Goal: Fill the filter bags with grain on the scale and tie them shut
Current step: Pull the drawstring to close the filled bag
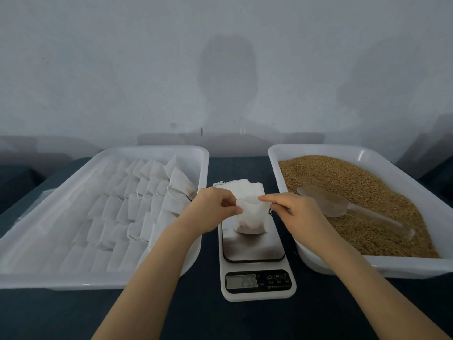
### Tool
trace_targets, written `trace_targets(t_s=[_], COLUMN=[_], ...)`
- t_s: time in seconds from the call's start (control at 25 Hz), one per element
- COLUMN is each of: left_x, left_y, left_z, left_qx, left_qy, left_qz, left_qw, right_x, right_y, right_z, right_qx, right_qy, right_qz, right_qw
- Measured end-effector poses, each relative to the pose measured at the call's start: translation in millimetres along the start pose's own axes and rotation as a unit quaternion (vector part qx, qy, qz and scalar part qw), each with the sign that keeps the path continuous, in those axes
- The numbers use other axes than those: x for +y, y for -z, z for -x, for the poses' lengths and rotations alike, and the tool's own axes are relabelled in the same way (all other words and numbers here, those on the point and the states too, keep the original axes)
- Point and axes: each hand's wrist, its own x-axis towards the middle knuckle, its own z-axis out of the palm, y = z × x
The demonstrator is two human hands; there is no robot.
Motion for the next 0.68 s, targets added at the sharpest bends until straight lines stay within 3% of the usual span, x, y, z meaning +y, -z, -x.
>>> trace_targets(t_s=[0.4,0.68], left_x=[-0.4,-1.6], left_y=[-0.6,-1.3], left_z=[0.6,-0.4], left_qx=[-0.004,-0.011], left_qy=[-0.008,-0.006], left_qz=[-0.003,-0.002], left_qw=[1.0,1.0], right_x=[0.4,3.1], right_y=[-0.5,-2.4], right_z=[-0.4,-2.9], right_qx=[0.006,-0.019], right_qy=[0.012,-0.023], right_qz=[0.002,-0.004], right_qw=[1.0,1.0])
